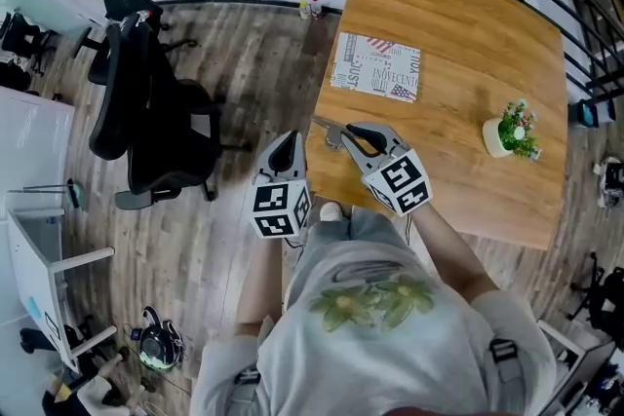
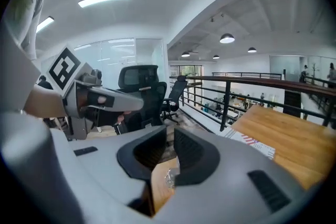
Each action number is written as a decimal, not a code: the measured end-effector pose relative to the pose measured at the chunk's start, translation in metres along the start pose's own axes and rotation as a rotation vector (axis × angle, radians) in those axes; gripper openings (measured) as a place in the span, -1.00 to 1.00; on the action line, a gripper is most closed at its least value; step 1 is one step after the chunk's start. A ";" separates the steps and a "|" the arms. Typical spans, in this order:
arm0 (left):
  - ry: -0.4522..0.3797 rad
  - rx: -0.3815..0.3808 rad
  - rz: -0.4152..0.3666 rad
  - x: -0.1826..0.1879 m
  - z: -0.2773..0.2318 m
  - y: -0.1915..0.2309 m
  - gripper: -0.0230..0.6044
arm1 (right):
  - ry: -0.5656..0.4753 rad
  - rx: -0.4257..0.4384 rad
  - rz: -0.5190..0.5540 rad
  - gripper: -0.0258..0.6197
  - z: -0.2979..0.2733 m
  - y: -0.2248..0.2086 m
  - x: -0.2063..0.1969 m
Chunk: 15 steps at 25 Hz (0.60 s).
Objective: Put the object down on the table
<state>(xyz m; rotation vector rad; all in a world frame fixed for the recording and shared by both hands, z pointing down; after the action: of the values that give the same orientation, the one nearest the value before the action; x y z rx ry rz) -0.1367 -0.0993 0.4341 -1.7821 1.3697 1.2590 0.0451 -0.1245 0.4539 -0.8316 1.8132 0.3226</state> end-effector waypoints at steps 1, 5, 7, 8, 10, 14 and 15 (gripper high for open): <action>-0.006 -0.006 -0.002 0.002 0.002 -0.002 -0.88 | -0.026 -0.010 -0.018 -0.80 0.005 0.001 0.004; -0.020 -0.039 0.004 0.007 0.005 -0.013 -0.88 | -0.110 -0.022 -0.114 -0.90 0.026 0.003 0.012; -0.021 -0.055 0.001 0.007 0.006 -0.019 -0.87 | -0.129 -0.032 -0.127 -0.90 0.033 0.003 0.012; -0.020 -0.063 -0.003 0.006 0.007 -0.022 -0.88 | -0.132 -0.041 -0.119 -0.90 0.037 0.004 0.011; -0.018 -0.076 -0.014 0.006 0.009 -0.026 -0.87 | -0.132 -0.058 -0.096 -0.90 0.043 0.006 0.009; -0.016 -0.094 -0.035 0.007 0.011 -0.033 -0.88 | -0.130 -0.065 -0.079 -0.91 0.052 0.007 0.005; -0.014 -0.097 -0.035 0.007 0.011 -0.034 -0.88 | -0.125 -0.064 -0.077 -0.91 0.053 0.008 0.004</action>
<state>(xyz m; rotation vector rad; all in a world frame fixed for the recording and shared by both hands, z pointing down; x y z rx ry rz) -0.1084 -0.0818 0.4201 -1.8505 1.2848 1.3370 0.0767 -0.0899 0.4283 -0.9038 1.6580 0.3763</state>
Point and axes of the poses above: the fingertips, and each gripper's own axes: z backward along the fingers, y to its left, x out of its top, the point moved 8 cm from there along z, backward along the fingers, and after that the axes turned 5 degrees about -z, right-handed, at the moved point
